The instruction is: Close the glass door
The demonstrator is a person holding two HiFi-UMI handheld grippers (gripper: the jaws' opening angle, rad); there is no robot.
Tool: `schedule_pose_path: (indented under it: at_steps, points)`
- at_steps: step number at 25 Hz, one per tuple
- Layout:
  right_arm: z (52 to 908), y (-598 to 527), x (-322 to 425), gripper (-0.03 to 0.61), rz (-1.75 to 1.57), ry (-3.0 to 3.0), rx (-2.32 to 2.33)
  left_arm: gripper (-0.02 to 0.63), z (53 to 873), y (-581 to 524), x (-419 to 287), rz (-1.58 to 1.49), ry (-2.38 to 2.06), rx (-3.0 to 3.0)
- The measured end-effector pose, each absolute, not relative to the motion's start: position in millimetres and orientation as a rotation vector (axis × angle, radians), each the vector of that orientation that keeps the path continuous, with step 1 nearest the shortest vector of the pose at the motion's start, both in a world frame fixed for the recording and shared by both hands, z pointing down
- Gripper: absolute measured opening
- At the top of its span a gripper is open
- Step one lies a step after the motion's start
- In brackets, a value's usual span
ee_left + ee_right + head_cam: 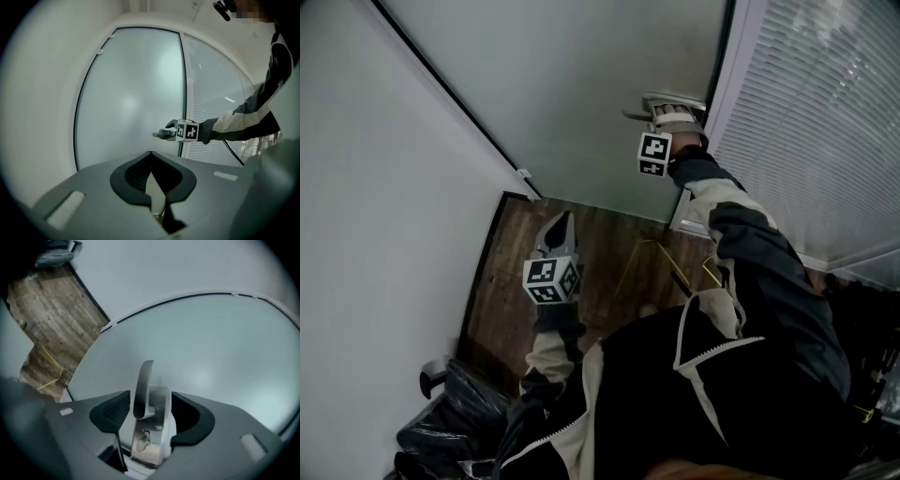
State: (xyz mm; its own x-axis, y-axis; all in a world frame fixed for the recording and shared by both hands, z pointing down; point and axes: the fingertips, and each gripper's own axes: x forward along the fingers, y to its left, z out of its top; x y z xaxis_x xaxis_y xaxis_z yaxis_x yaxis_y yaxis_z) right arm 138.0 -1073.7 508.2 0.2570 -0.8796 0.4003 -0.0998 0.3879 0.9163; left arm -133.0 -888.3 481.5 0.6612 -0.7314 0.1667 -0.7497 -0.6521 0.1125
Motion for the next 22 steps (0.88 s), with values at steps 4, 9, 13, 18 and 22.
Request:
schedule_pose_path:
  at_steps: [4,9,13,18,22]
  points:
    - [458,-1006,75,0.260,-0.615,-1.618,1.298,0.003,473,-896,-131,0.006,-1.161,2.637]
    - [409,-915,-22,0.065,-0.284,-2.284,1.517,0.003,439,-909,-139,-0.071,-1.147,2.694]
    - [410,-878,-46,0.005,-0.051,-2.410,1.666,0.003,417,-900,-152,-0.138,-1.143,2.721]
    - [434,-861,-71,0.002,0.134,-2.414,1.709,0.003,426,-881,-181,-0.152,-1.146,2.683]
    - [435,-849,-91,0.002,0.144,-2.391,1.730,0.003,430,-869,-202,-0.122,-1.121,2.688]
